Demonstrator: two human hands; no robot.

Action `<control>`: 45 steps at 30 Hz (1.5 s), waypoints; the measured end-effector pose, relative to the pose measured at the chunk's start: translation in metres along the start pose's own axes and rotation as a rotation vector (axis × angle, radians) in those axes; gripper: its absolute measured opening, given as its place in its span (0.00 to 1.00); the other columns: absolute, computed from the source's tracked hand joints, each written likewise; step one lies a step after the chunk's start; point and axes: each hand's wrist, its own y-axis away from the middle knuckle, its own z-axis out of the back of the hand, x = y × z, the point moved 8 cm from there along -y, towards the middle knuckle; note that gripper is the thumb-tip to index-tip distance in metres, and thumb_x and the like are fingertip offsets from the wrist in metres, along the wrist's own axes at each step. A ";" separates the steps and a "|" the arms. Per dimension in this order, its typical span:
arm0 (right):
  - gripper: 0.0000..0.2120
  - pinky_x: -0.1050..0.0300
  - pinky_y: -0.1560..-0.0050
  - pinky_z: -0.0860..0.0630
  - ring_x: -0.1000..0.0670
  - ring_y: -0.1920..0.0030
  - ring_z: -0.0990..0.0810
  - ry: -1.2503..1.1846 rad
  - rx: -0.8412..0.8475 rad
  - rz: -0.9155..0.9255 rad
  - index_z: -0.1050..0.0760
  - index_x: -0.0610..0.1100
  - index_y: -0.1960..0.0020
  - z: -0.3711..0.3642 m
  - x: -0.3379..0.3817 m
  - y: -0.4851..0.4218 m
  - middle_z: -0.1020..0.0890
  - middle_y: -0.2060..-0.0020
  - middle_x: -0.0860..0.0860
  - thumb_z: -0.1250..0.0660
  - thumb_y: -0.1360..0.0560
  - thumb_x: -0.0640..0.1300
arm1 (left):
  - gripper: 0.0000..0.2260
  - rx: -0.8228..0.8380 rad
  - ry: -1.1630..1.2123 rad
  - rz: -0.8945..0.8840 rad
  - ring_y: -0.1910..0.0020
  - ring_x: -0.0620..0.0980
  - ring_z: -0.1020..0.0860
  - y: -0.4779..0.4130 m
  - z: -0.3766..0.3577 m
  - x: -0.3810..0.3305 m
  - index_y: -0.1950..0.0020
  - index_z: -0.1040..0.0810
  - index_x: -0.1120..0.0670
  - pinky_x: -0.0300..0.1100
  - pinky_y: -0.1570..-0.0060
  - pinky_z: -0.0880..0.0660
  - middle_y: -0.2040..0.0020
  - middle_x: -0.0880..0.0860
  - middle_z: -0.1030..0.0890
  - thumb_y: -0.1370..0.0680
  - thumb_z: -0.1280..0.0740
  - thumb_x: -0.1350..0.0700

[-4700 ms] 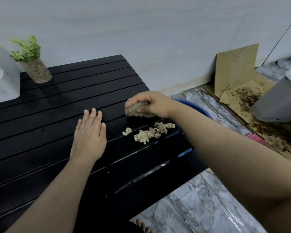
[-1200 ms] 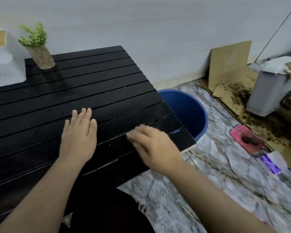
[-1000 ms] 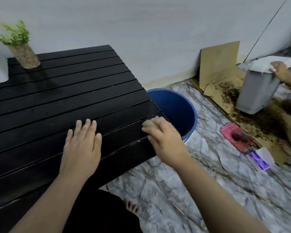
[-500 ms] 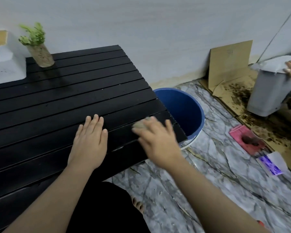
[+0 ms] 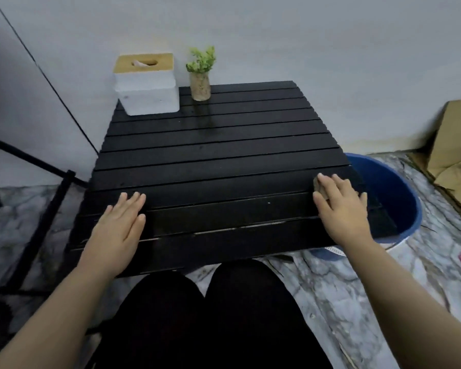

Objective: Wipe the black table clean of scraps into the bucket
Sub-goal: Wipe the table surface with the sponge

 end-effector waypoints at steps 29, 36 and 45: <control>0.22 0.42 0.26 0.51 0.42 0.25 0.46 -0.110 0.139 0.606 0.40 0.46 0.28 -0.107 0.289 0.133 0.38 0.27 0.42 0.45 0.22 0.43 | 0.21 -0.011 -0.107 0.068 0.25 0.50 0.48 0.029 0.015 0.060 0.27 0.42 0.56 0.45 0.27 0.53 0.24 0.54 0.42 0.20 0.50 0.53; 0.17 0.42 0.35 0.36 0.42 0.35 0.33 0.040 -0.004 0.444 0.30 0.47 0.38 -0.055 0.197 0.070 0.25 0.38 0.46 0.41 0.27 0.41 | 0.22 -0.018 -0.122 0.065 0.25 0.49 0.49 0.032 0.015 0.058 0.27 0.43 0.55 0.45 0.27 0.54 0.24 0.53 0.43 0.20 0.51 0.52; 0.21 0.39 0.28 0.46 0.36 0.28 0.41 -0.152 0.181 0.705 0.34 0.42 0.32 -0.115 0.301 0.124 0.34 0.29 0.37 0.39 0.24 0.42 | 0.17 -0.144 0.076 0.105 0.30 0.54 0.35 0.002 0.041 0.058 0.33 0.30 0.58 0.46 0.30 0.43 0.31 0.57 0.29 0.20 0.46 0.56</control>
